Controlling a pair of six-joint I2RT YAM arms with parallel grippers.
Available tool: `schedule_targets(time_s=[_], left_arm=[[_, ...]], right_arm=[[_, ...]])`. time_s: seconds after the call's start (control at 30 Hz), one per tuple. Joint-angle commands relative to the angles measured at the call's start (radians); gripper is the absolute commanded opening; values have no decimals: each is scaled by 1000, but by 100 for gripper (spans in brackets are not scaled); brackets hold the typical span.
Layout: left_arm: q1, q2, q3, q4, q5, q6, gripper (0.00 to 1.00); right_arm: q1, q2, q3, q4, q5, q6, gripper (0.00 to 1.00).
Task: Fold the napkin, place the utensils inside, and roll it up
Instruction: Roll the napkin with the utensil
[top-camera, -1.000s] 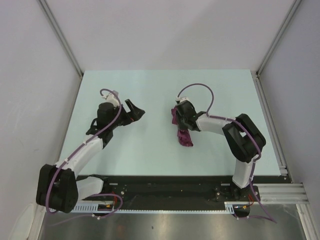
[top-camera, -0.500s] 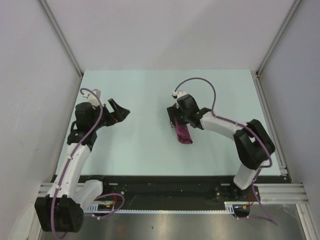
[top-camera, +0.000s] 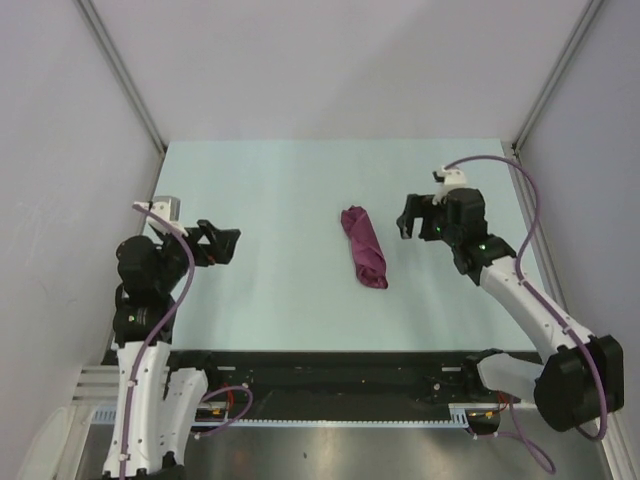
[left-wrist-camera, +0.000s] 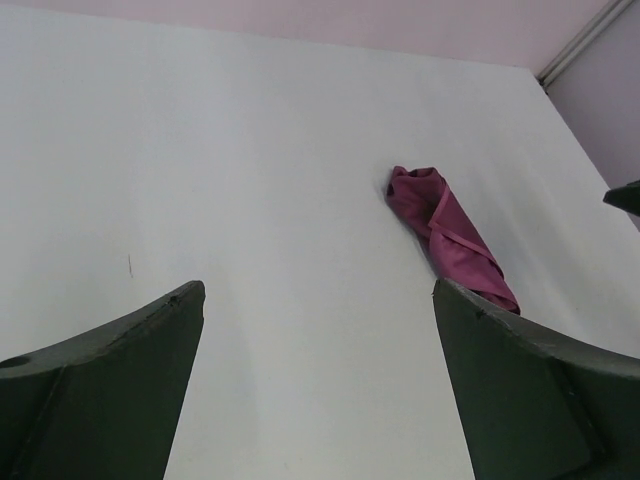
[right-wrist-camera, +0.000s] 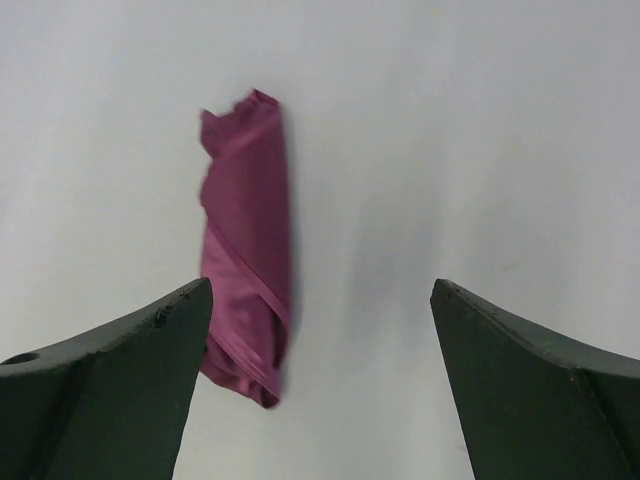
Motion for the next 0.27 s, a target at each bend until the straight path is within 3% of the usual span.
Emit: schedule_targets(time_s=[0.0,0.23], left_arm=[[8,-37,-34,39,-27,52,100],[6,-50,-48,59,-44,61,100]], right_arm=[[-77,-155,-112,37,-19,34,96],[-105,-235,-189,52,-26,30,96]])
